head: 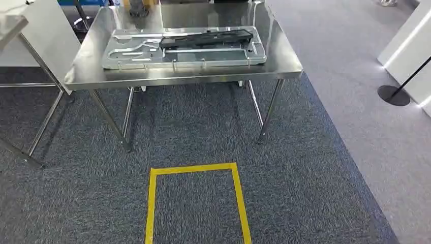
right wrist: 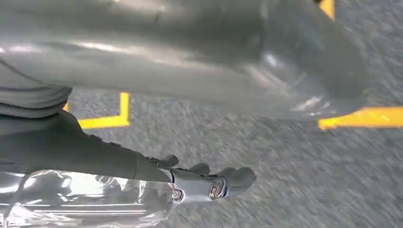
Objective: Take the parts from the cabinet and place them on the table.
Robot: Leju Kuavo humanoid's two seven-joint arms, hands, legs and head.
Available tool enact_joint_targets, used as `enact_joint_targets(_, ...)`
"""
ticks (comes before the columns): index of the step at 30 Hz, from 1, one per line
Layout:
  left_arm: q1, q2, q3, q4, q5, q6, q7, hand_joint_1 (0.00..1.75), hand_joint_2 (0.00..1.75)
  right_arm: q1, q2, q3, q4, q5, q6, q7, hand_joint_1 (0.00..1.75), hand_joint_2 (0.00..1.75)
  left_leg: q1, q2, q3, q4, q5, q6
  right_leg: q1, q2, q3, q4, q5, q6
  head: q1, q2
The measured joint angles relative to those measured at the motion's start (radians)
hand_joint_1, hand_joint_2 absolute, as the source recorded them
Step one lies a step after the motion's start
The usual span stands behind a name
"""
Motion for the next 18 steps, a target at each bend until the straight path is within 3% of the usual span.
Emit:
enact_joint_targets(1, 0.001, 0.0, 0.0, 0.0, 0.0, 0.0, 0.0, 0.0, 0.0, 0.001, 0.002, 0.0, 0.001, 0.0, 0.0, 0.0, 0.0, 0.0, -0.001, 0.0, -0.017, 0.0, 0.014, 0.001, -0.002, 0.0, -0.013, 0.073, -0.059, 0.004, 0.0, 0.0)
enact_joint_targets(2, 0.002, 0.0, 0.0, 0.0, 0.0, 0.0, 0.0, 0.0, 0.0, 0.001, 0.006, 0.0, 0.002, 0.0, 0.0, 0.0, 0.0, 0.0, -0.002, 0.0, -0.036, 0.002, 0.028, 0.001, -0.004, 0.0, -0.022, 0.146, -0.093, 0.007, 0.0, 0.0)
enact_joint_targets(3, 0.002, 0.001, 0.0, 0.0, 0.001, 0.0, 0.0, 0.0, 0.0, 0.001, 0.006, 0.0, 0.002, 0.0, 0.0, -0.001, 0.0, 0.0, -0.003, 0.001, -0.057, 0.006, 0.04, 0.0, -0.004, 0.0, -0.023, 0.193, -0.088, 0.009, 0.0, 0.0)
enact_joint_targets(4, 0.002, 0.001, 0.0, 0.0, 0.001, 0.0, 0.0, 0.0, 0.0, 0.001, 0.007, 0.0, 0.002, 0.0, 0.0, -0.003, 0.0, 0.0, -0.003, 0.002, -0.083, 0.012, 0.055, -0.003, -0.006, 0.0, -0.009, 0.212, -0.051, 0.011, 0.0, 0.0)
enact_joint_targets(5, 0.002, 0.001, 0.0, 0.0, 0.001, 0.0, 0.001, 0.0, 0.0, 0.001, 0.007, 0.0, 0.002, 0.001, 0.0, -0.006, 0.0, 0.0, -0.003, 0.003, -0.108, 0.02, 0.066, -0.005, -0.008, 0.0, 0.02, 0.192, -0.009, 0.012, 0.0, 0.0)
enact_joint_targets(6, 0.002, 0.001, 0.0, 0.0, 0.001, 0.0, 0.001, 0.0, 0.0, 0.0, 0.007, 0.0, 0.002, 0.002, 0.0, -0.008, 0.0, 0.0, -0.002, 0.003, -0.133, 0.029, 0.078, -0.009, -0.01, 0.0, 0.071, 0.137, 0.026, 0.011, 0.0, 0.0)
enact_joint_targets(7, 0.003, 0.0, 0.0, 0.0, 0.002, 0.0, 0.0, 0.0, 0.0, -0.001, 0.007, 0.0, 0.002, 0.003, 0.001, -0.01, 0.0, 0.0, -0.001, 0.003, -0.154, 0.039, 0.088, -0.012, -0.01, 0.0, 0.138, 0.055, 0.025, 0.009, 0.0, 0.0)
enact_joint_targets(8, 0.004, 0.0, 0.0, 0.0, 0.003, 0.0, -0.001, 0.0, 0.0, -0.003, 0.007, 0.0, 0.002, 0.003, 0.002, -0.013, 0.0, 0.0, -0.003, 0.001, -0.166, 0.049, 0.091, -0.017, -0.007, 0.0, 0.24, -0.06, -0.019, 0.003, 0.0, 0.0)
enact_joint_targets(9, 0.005, -0.002, 0.0, 0.0, 0.004, 0.0, -0.003, 0.0, 0.0, -0.004, 0.007, 0.0, 0.002, 0.003, 0.005, -0.015, 0.0, 0.0, -0.005, 0.001, -0.173, 0.06, 0.094, -0.023, -0.002, 0.0, 0.302, -0.163, -0.064, -0.006, 0.0, 0.0)
enact_joint_targets(11, 0.004, -0.002, 0.001, 0.0, 0.006, 0.0, -0.005, 0.0, 0.0, -0.003, 0.007, 0.0, 0.002, 0.003, 0.007, -0.015, 0.0, 0.0, -0.001, 0.004, -0.174, 0.06, 0.112, -0.036, 0.005, -0.001, 0.292, -0.161, -0.067, -0.021, 0.0, 0.0)
enact_joint_targets(13, 0.004, -0.002, 0.001, 0.0, 0.007, 0.002, -0.006, 0.0, 0.0, -0.001, 0.007, 0.0, 0.002, 0.002, 0.008, -0.015, 0.0, 0.0, 0.002, 0.004, -0.18, 0.063, 0.119, -0.047, -0.004, -0.005, 0.284, -0.169, -0.045, -0.04, 0.0, 0.0)
enact_joint_targets(14, 0.005, -0.002, 0.001, 0.0, 0.007, 0.002, -0.006, 0.0, 0.0, -0.003, 0.007, 0.0, 0.002, 0.001, 0.009, -0.015, 0.0, 0.0, 0.005, -0.005, -0.194, 0.089, 0.078, -0.051, -0.001, -0.007, 0.274, -0.168, -0.036, -0.046, 0.0, 0.0)
enact_joint_targets(16, 0.007, -0.003, 0.001, 0.0, 0.006, 0.002, -0.006, 0.0, 0.0, 0.0, -0.001, -0.001, 0.002, -0.007, 0.018, -0.015, 0.0, 0.0, 0.008, -0.008, -0.239, 0.229, -0.037, -0.06, 0.001, -0.009, 0.253, -0.166, -0.02, -0.054, 0.0, 0.0)
enact_joint_targets(17, 0.008, -0.003, 0.001, 0.0, 0.003, 0.002, -0.005, 0.0, 0.0, 0.002, -0.005, -0.002, 0.002, -0.009, 0.022, -0.015, 0.0, 0.0, 0.009, -0.008, -0.263, 0.306, -0.07, -0.064, 0.004, -0.009, 0.242, -0.165, -0.012, -0.054, 0.0, 0.0)
enact_joint_targets(18, 0.009, -0.003, 0.001, 0.0, 0.003, 0.002, -0.003, 0.0, 0.0, 0.002, -0.011, -0.003, 0.003, -0.016, 0.027, -0.012, 0.0, 0.0, 0.01, -0.008, -0.276, 0.365, -0.079, -0.066, 0.005, -0.009, 0.231, -0.161, -0.006, -0.053, 0.0, 0.0)
